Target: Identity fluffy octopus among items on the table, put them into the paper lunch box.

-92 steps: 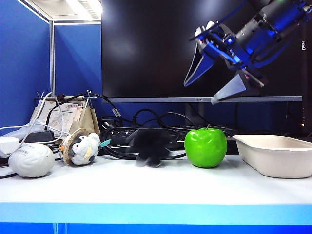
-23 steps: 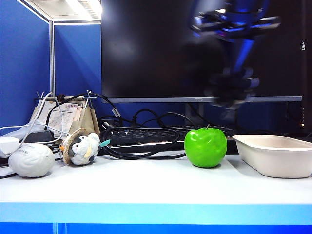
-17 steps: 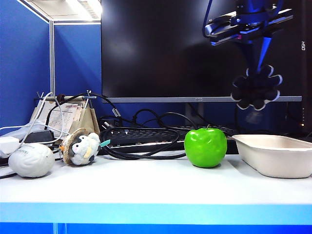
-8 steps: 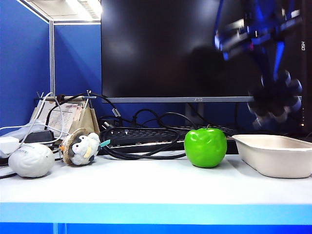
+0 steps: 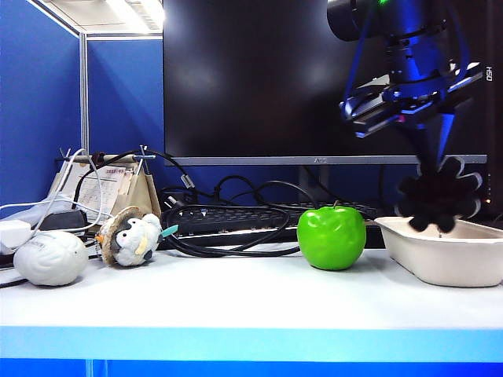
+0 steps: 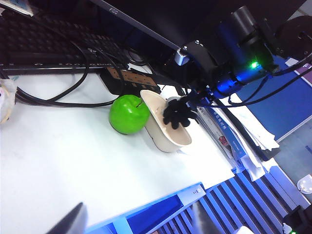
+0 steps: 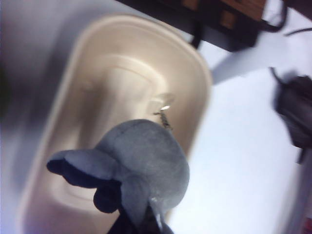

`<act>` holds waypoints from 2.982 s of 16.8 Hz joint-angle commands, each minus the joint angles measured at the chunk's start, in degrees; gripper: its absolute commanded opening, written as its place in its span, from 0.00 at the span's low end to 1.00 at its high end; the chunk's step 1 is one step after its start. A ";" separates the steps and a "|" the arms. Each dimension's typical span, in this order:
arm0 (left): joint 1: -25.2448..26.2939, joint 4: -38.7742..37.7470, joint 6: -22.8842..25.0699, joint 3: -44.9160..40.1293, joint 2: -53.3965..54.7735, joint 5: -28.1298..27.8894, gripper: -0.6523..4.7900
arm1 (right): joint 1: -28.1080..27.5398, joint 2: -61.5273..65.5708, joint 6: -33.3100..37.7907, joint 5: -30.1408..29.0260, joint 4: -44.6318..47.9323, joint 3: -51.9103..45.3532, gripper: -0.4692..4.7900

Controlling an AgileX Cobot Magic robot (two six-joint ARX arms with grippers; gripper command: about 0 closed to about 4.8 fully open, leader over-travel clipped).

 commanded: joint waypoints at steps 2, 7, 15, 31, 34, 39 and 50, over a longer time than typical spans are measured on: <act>-0.04 0.92 0.02 0.26 -0.04 0.15 0.64 | -0.39 1.33 0.26 -0.87 1.20 0.04 0.08; -0.07 0.92 0.00 0.26 -0.04 0.15 0.64 | -0.48 5.14 0.26 -0.90 1.40 0.04 0.08; -0.07 0.92 0.02 0.26 -0.04 0.13 0.64 | -0.48 7.89 0.28 -0.90 1.75 0.04 0.08; -0.09 0.96 0.07 0.26 -0.04 0.09 0.64 | -0.48 7.89 0.26 6.14 2.71 0.04 0.13; -0.09 0.96 0.09 0.26 -0.04 0.09 0.64 | -0.48 7.89 0.26 6.19 3.15 0.04 0.13; -0.09 0.96 0.09 0.26 -0.04 0.09 0.64 | -0.48 7.89 0.28 6.16 4.00 0.04 0.13; -0.11 1.20 0.24 0.26 -0.04 0.09 0.64 | -0.42 7.89 0.28 4.22 6.14 0.04 0.13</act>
